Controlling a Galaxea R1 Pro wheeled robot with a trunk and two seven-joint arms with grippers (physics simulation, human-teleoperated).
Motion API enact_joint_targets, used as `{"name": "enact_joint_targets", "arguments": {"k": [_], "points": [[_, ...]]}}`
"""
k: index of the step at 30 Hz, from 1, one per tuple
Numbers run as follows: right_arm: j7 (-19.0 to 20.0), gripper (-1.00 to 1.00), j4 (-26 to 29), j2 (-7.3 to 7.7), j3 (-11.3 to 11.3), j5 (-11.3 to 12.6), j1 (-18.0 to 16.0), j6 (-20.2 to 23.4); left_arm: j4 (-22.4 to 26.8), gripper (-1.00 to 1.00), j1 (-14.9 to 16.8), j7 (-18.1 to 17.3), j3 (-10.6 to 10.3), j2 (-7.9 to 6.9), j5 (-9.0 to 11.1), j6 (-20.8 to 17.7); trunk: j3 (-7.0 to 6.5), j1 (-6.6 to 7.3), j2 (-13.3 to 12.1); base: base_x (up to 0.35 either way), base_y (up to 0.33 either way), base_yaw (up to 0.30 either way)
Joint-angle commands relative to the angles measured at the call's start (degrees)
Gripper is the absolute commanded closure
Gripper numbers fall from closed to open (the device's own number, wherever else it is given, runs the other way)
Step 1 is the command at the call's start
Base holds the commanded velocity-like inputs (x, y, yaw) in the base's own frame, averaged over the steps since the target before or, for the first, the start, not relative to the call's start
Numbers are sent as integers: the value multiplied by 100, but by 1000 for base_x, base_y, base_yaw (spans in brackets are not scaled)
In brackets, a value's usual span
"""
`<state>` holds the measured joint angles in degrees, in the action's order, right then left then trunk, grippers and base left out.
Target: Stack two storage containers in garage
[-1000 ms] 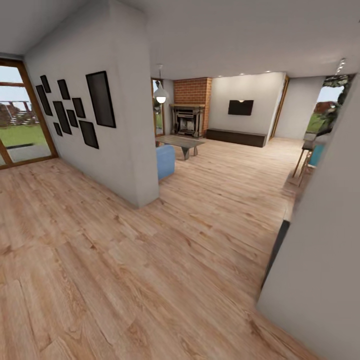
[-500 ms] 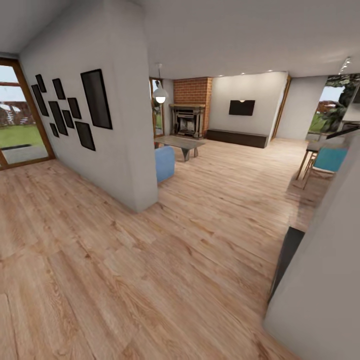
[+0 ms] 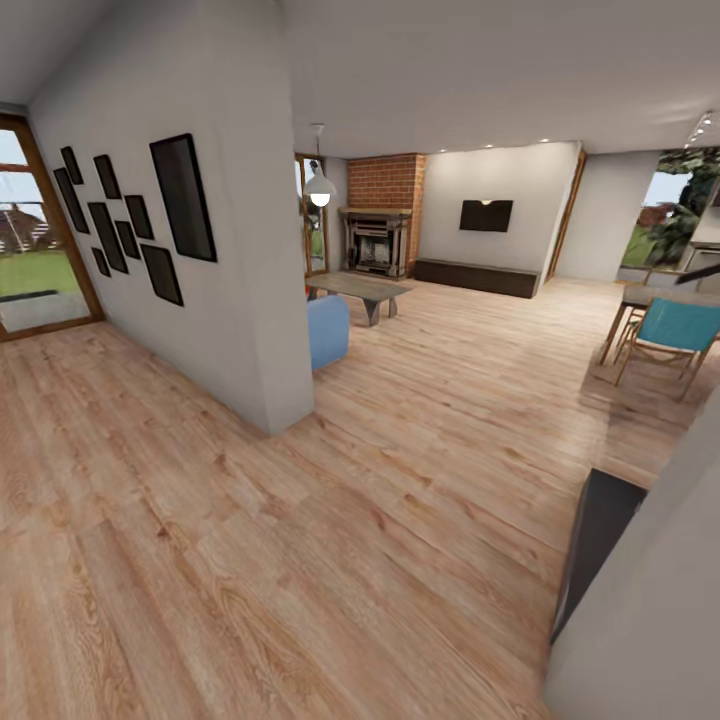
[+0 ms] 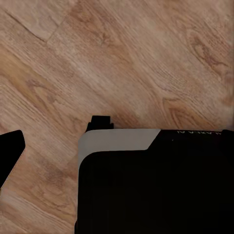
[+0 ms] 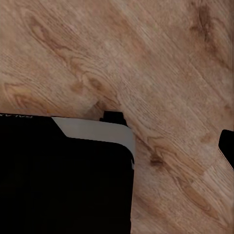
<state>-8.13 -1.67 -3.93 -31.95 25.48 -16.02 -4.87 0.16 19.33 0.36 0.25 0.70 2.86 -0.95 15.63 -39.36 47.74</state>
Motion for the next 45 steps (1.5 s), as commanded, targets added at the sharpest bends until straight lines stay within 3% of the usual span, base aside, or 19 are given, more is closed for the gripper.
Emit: {"name": "enact_joint_targets", "arguments": {"k": [1, 45], "points": [[-5, -100, -18, -4, -48, 54, -7, -32, 2, -100, 4, 3, -1, 1, 30, -10, 7, -4, 5, 322, 0, 0], [-5, -100, -18, -2, -48, 60, -7, -35, 2, -100, 1, 5, 1, 1, 30, -10, 7, -4, 5, 322, 0, -1]]}}
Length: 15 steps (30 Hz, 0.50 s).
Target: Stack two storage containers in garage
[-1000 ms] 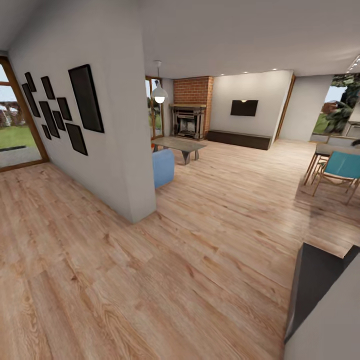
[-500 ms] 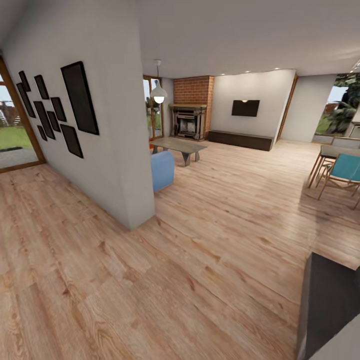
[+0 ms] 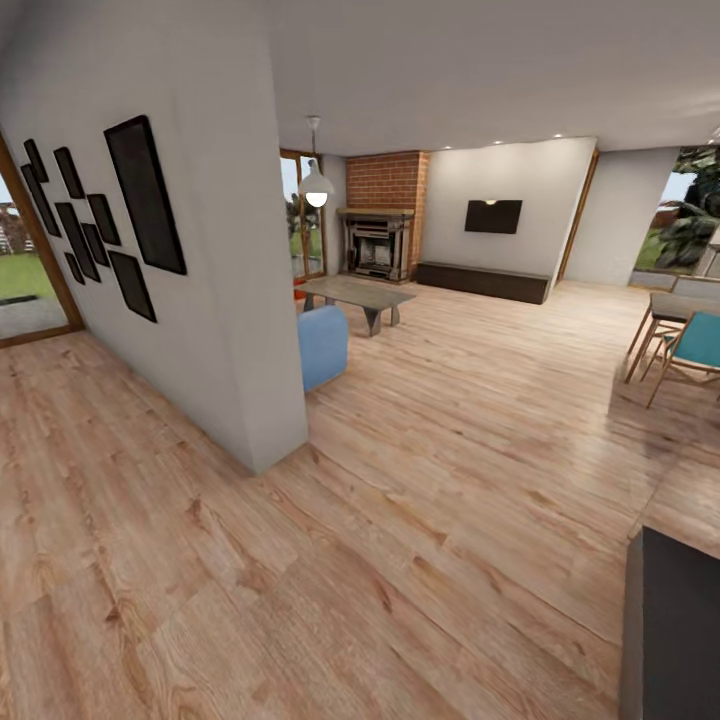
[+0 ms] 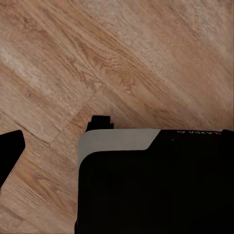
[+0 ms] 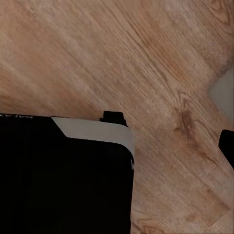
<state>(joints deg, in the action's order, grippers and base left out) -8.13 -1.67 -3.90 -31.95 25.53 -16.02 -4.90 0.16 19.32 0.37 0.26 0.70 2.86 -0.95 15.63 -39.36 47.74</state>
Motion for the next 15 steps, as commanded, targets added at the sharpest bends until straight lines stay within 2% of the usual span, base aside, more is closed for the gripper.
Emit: {"name": "enact_joint_targets", "arguments": {"k": [1, 15], "points": [[-4, -100, -18, -8, -48, 60, -7, -33, 2, -100, 3, 2, -1, 1, 30, -10, 7, -4, 5, 322, 0, -101], [-4, -100, -18, -6, -46, 57, -7, -35, 2, -100, 3, 6, 0, 1, 30, -10, 7, -4, 5, 322, 0, -234]]}}
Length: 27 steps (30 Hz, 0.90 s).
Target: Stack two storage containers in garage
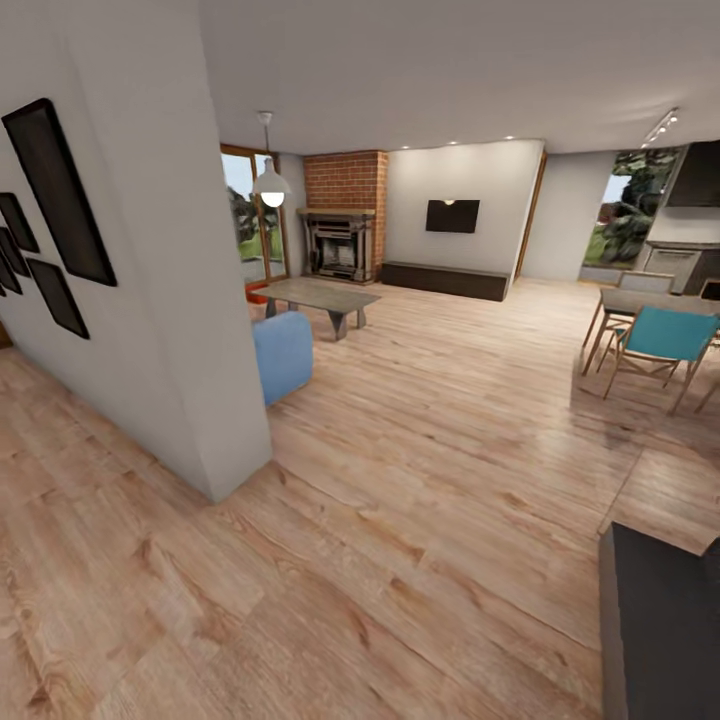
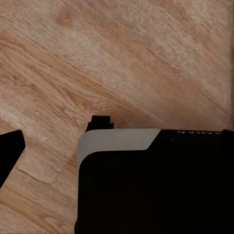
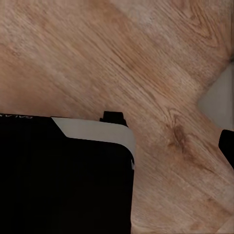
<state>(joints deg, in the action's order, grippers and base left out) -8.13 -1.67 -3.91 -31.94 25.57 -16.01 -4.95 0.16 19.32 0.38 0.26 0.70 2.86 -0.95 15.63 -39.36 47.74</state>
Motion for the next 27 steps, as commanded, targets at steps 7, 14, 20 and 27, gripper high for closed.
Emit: {"name": "enact_joint_targets", "arguments": {"k": [7, 14, 20, 27], "points": [[-4, -100, -18, -6, -49, 53, -7, -31, 2, -100, 6, 2, -3, 0, 30, -10, 7, -4, 5, 322, 0, -247], [-4, -100, -18, -5, -49, 53, -7, -32, 2, -100, 2, 4, 0, 0, 30, -10, 7, -4, 5, 322, 0, -247], [-4, -100, -18, -7, -49, 53, -7, -31, 2, -100, 4, 4, -4, 0, 30, -10, 7, -4, 5, 322, 0, -247], [-4, -100, -18, -6, -49, 53, -7, -31, 2, -100, 2, 4, -1, 0, 30, -10, 7, -4, 5, 322, 0, -120]]}}
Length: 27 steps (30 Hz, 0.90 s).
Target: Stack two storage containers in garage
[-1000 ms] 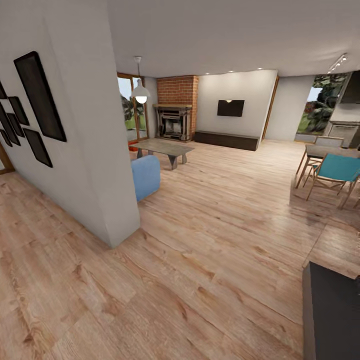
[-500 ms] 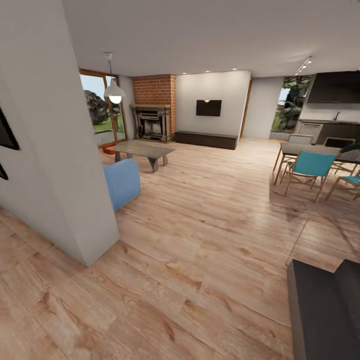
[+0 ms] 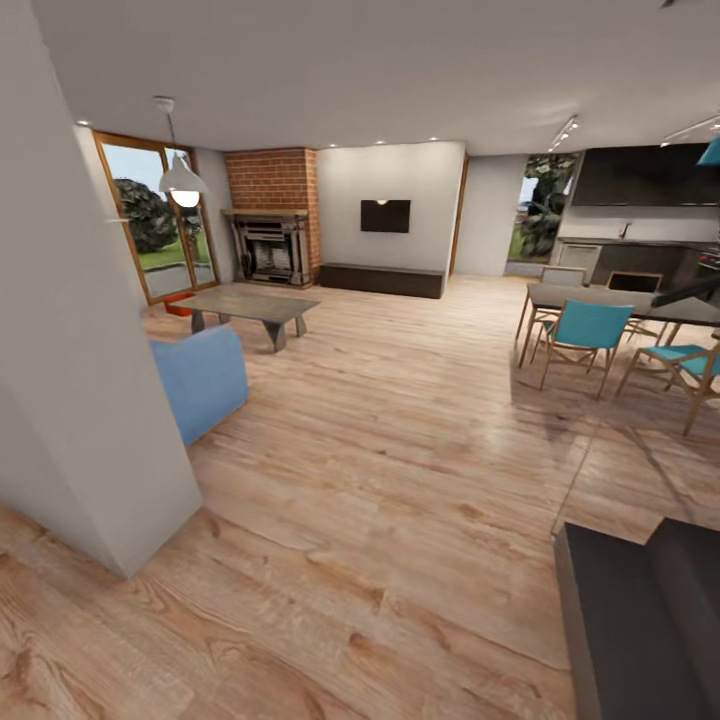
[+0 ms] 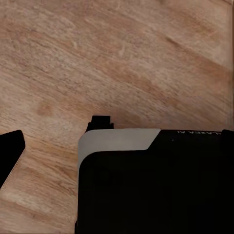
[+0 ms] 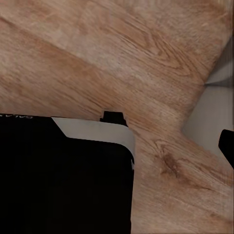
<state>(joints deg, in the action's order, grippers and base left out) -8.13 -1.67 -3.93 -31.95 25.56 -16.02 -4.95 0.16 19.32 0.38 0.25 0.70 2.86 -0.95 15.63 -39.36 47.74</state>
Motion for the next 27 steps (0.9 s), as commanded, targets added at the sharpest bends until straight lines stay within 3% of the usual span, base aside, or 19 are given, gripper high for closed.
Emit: {"name": "enact_joint_targets", "arguments": {"k": [1, 27], "points": [[-5, -100, -18, -4, -48, 54, -7, -29, 2, -100, 4, 5, -1, 1, 30, -10, 7, -4, 5, 322, 0, -14], [4, -100, -18, -3, -48, 45, -7, -23, 2, -100, 5, 4, -1, 1, 30, -10, 7, -4, 5, 322, 0, -1]]}}
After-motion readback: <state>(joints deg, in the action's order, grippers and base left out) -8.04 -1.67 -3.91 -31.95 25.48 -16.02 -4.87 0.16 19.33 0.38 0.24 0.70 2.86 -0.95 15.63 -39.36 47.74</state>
